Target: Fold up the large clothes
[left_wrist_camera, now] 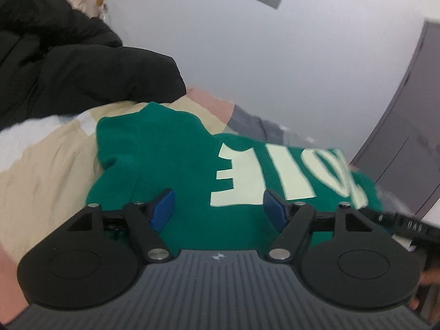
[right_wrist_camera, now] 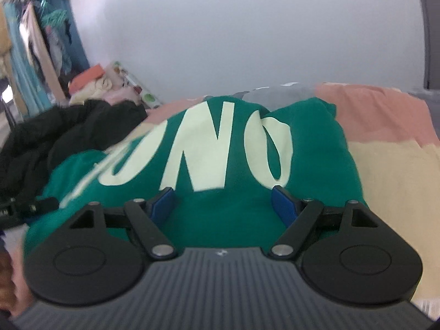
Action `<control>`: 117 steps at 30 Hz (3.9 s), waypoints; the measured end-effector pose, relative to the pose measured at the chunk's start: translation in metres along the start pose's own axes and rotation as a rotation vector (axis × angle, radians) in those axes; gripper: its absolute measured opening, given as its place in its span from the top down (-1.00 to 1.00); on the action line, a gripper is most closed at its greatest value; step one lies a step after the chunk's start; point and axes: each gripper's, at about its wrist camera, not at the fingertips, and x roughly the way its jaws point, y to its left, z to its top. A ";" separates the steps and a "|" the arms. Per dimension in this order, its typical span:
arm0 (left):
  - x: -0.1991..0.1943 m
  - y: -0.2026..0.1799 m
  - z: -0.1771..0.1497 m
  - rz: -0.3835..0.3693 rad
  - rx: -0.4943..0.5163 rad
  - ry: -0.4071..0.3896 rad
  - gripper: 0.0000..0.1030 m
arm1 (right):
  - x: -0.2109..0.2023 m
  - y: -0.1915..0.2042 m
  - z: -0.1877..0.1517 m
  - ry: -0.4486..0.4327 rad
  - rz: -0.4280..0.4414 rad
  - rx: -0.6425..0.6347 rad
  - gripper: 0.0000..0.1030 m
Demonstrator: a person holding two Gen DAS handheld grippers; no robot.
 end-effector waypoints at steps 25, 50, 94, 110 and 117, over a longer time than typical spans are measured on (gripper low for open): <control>-0.024 0.070 -0.072 -0.207 -0.749 0.134 -0.38 | -0.021 -0.057 -0.035 0.051 0.103 0.773 -0.59; -0.014 0.081 -0.030 -0.050 -0.516 0.046 0.67 | -0.030 -0.036 -0.039 0.014 -0.036 0.495 0.77; 0.023 0.103 -0.050 -0.263 -0.927 0.008 -0.98 | 0.033 -0.044 -0.061 0.032 0.194 0.943 -0.97; 0.018 0.107 -0.055 -0.270 -0.956 -0.010 -0.09 | 0.048 -0.034 -0.050 -0.072 0.217 0.860 -0.25; 0.006 0.100 -0.043 -0.337 -0.853 -0.057 0.18 | 0.032 -0.029 -0.043 -0.121 0.287 0.812 0.03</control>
